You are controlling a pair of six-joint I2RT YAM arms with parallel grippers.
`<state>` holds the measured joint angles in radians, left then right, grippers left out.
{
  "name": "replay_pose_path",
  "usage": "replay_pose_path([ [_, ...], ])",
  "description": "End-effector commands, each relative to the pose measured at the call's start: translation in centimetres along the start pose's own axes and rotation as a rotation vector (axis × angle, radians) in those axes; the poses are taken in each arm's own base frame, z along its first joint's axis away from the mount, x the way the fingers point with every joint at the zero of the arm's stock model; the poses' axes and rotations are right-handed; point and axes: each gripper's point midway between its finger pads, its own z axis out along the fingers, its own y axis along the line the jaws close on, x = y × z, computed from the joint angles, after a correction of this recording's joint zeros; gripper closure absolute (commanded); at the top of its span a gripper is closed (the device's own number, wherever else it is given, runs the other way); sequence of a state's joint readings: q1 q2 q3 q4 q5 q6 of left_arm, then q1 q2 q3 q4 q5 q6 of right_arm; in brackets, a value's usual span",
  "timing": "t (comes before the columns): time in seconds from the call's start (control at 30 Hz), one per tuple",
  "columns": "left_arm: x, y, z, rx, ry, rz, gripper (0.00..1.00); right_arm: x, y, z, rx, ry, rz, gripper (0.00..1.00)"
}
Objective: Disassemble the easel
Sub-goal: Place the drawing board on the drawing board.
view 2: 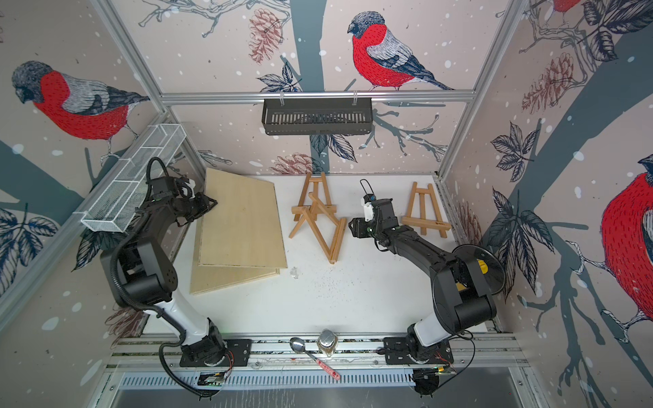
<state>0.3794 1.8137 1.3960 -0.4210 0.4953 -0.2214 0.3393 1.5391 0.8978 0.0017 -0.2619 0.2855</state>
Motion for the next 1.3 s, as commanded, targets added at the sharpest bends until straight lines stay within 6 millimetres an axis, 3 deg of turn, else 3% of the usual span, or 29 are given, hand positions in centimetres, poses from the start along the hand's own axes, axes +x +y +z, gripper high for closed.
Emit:
replay_pose_path([
  [0.0,2.5,12.8,-1.8,-0.709,0.108,0.142,1.00,-0.4,0.4,0.1,-0.018,-0.013,-0.016,0.35],
  [0.6,7.8,20.9,2.2,-0.983,0.370,0.141,1.00,1.4,-0.3,1.9,-0.017,0.053,-0.011,0.35],
  [0.9,7.5,22.6,0.7,-1.094,0.358,0.134,1.00,1.8,-0.2,2.6,-0.043,0.067,0.000,0.34],
  [1.17,7.7,22.5,1.7,-1.043,0.370,0.103,1.00,2.5,0.1,3.2,-0.077,0.078,0.029,0.32],
  [1.27,7.3,22.2,1.7,-1.028,0.355,0.090,0.87,2.7,0.2,3.3,-0.079,0.079,0.035,0.32],
])
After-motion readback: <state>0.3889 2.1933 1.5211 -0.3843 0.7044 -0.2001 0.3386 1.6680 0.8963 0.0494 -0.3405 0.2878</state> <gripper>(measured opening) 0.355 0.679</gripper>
